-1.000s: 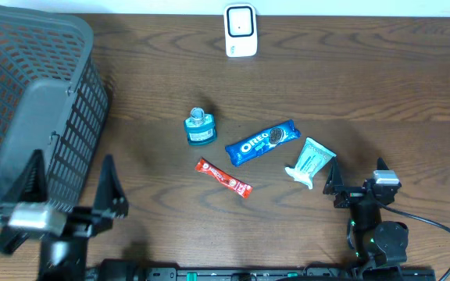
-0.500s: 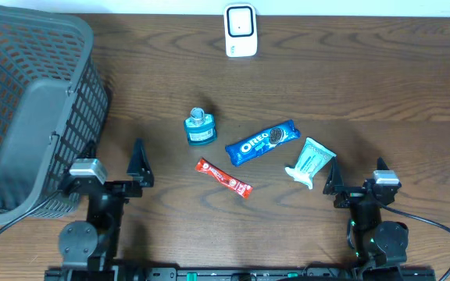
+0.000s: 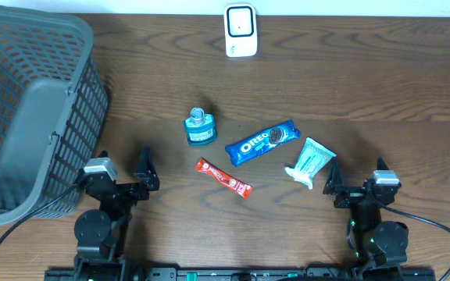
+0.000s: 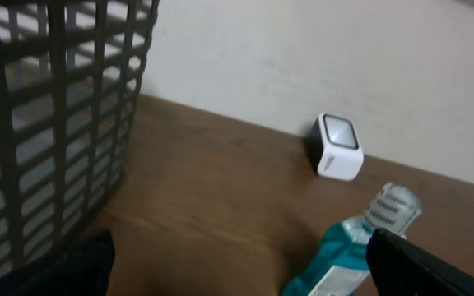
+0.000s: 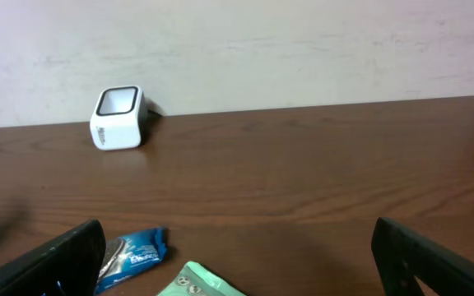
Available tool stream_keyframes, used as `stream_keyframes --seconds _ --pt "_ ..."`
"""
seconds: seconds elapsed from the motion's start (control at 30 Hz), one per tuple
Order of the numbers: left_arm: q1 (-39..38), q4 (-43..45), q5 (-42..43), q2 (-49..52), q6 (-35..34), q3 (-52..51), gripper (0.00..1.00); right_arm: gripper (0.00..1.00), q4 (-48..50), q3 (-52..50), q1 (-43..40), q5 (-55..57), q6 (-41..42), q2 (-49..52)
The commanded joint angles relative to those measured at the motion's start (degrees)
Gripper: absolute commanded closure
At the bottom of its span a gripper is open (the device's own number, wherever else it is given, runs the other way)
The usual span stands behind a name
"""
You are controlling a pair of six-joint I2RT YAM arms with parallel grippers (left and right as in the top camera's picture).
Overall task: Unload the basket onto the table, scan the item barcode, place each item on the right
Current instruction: 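Raise the right gripper and reach toward the teal-capped bottle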
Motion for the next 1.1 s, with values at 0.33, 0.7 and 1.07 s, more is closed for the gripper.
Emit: stream_keyframes --seconds 0.33,0.7,1.07 --pt "0.24 -4.66 -0.5 -0.55 -0.48 -0.26 0.02 0.01 0.42 -0.07 0.55 1.38 -0.83 -0.09" --pt "0.24 -25.62 -0.5 -0.52 -0.48 -0.26 0.02 0.01 3.65 1.42 0.55 -12.94 5.2 0.22" --pt "0.24 -36.06 -0.52 -2.14 -0.48 -0.2 0.02 0.01 -6.4 15.08 0.61 -16.02 5.27 13.81"
